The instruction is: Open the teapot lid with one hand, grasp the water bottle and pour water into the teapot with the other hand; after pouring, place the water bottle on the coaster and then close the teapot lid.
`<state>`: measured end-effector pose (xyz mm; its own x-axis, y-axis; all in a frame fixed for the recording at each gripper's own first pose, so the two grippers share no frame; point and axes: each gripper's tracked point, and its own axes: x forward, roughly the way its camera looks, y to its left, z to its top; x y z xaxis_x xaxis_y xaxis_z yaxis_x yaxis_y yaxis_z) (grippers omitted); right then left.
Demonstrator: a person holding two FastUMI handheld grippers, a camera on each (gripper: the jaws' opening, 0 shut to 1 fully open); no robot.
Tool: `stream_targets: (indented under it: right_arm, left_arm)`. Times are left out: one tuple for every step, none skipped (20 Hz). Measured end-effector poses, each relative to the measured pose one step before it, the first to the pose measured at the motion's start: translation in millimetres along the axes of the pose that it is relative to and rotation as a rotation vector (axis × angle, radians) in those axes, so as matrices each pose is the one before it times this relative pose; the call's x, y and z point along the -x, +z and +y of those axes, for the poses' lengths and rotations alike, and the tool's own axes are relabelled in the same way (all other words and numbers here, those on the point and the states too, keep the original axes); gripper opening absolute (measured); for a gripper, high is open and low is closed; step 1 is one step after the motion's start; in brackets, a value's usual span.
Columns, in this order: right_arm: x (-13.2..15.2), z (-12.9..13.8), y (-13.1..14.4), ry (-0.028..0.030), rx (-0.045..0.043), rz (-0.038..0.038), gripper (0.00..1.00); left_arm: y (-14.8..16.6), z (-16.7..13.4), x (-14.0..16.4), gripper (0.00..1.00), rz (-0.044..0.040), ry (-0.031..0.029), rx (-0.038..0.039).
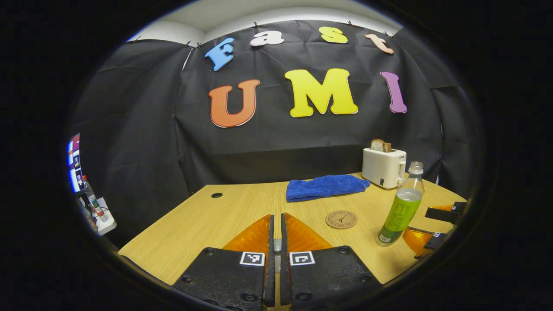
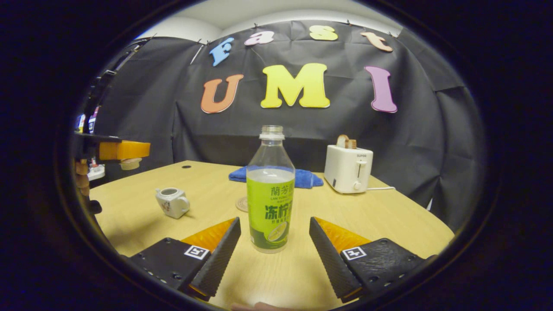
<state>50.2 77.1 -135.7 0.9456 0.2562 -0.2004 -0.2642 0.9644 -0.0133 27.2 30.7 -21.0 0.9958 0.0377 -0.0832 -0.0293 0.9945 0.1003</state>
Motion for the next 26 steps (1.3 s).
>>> stream_targets:
  right_arm:
    - [-5.89,1.05,1.39,-0.00368,0.00298,-0.00491,0.96]
    - [-5.48,0.02,0.25,-0.01075,0.00752,-0.00024,0.95]
    - [-7.47,2.41,0.54,0.00150,0.00331,-0.00518,0.95]
    - [-7.00,4.81,-2.65,0.00655,0.00169,0.00584,0.95]
    - [-5.99,3.95,-1.99,0.00887,0.00859,0.00261,0.95]
    - [-3.04,2.47,-0.82,0.00001,0.00791,-0.00169,0.96]
    - [-2.70,1.11,1.82,-0.00166,0.00376,-0.00746,0.96]
    - [-1.00,1.45,1.62,-0.00539,0.00402,-0.00835,0.96]
    - [-2.64,0.58,2.05,-0.01036,0.00753,-0.00307,0.97]
    - [-3.15,-1.00,-4.32,-0.01404,-0.00412,0.01784,0.96]
    - [-4.59,0.39,-5.83,-0.00243,-0.02256,0.02942,0.94]
    - [-3.19,0.94,-1.20,-0.00170,-0.02679,0.02109,0.90]
    - [-2.17,-1.93,1.47,-0.00756,-0.02974,0.00097,0.82]
    - [0.80,0.85,2.95,-0.00520,-0.02155,0.00138,0.77]
    - [0.03,3.44,1.02,0.01363,-0.01224,0.00589,0.75]
    - [1.98,6.85,-0.31,0.02585,-0.01563,0.00744,0.74]
    - [0.78,2.91,1.83,0.00960,-0.00997,0.00408,0.73]
    - [1.00,0.03,2.93,-0.00576,-0.00282,0.00294,0.72]
    - [-0.01,-0.75,3.04,-0.01555,0.00860,0.00827,0.72]
    - [0.85,-2.18,2.14,-0.02359,0.02090,0.00608,0.72]
    - [0.50,-2.14,3.41,-0.02886,0.03017,0.00499,0.72]
    - [0.41,-3.34,2.22,-0.02938,0.03309,0.01305,0.72]
    - [0.20,0.42,1.10,-0.00782,0.03117,0.01196,0.71]
    - [0.44,1.01,2.37,-0.00648,0.03433,0.01024,0.72]
    - [0.85,-1.59,1.86,-0.01582,0.04027,0.01174,0.71]
    - [-0.32,-1.14,0.31,-0.01723,0.04386,0.01563,0.71]
  left_arm:
    - [-0.20,2.65,5.43,0.07,0.00039,-0.00025,-0.00150]
    - [-0.63,2.62,5.26,0.07,0.00497,0.00246,-0.00269]
    - [-4.58,3.69,4.96,0.07,0.01109,0.00573,-0.00165]
    - [0.37,3.10,4.10,0.07,0.00176,0.00010,0.00290]
    - [-0.23,0.38,4.72,0.07,-0.00199,-0.00897,0.00292]
    - [0.22,2.21,3.83,0.07,-0.00473,-0.00442,-0.00137]
    - [0.44,3.58,3.72,0.07,-0.00668,0.00282,-0.00476]
    - [-0.66,3.99,2.73,0.07,-0.00513,0.00097,-0.00315]
    - [-0.33,3.73,3.81,0.07,-0.00546,-0.00076,0.00134]
    - [-0.20,2.56,2.23,0.07,-0.00604,-0.00377,0.00363]
    - [-0.51,1.76,2.55,0.07,-0.00346,-0.01010,0.00307]
    - [-2.01,2.93,0.93,0.07,0.00211,-0.00729,0.00623]
    - [-0.84,5.25,1.00,0.07,0.00184,0.00366,0.00862]
    - [1.44,5.45,1.58,0.07,0.00049,0.00179,0.01046]
    - [0.86,4.18,1.65,0.07,0.00139,-0.00001,0.01211]
    - [0.89,4.06,1.64,0.07,-0.00229,-0.00260,0.02262]
    - [1.16,2.32,2.24,0.07,-0.00086,-0.01045,0.02871]
    - [0.77,1.84,0.85,0.07,0.00066,-0.00616,0.01964]
    - [2.32,5.20,1.69,0.07,-0.00389,0.00643,0.00568]
    - [1.73,5.27,1.99,0.07,-0.00558,0.00972,-0.00426]
    - [2.54,4.69,1.51,0.07,-0.00848,0.00796,-0.01052]
    - [0.36,5.26,1.52,0.07,-0.00492,0.00711,-0.01039]
    - [1.47,3.95,1.43,0.07,-0.00150,0.00483,-0.00489]
    - [-0.89,2.78,1.61,0.07,0.00206,-0.00115,0.00425]
    - [-0.22,2.20,0.53,0.07,0.00533,-0.00985,0.01126]
    - [0.72,0.71,1.40,0.07,0.00326,-0.01285,0.01273]
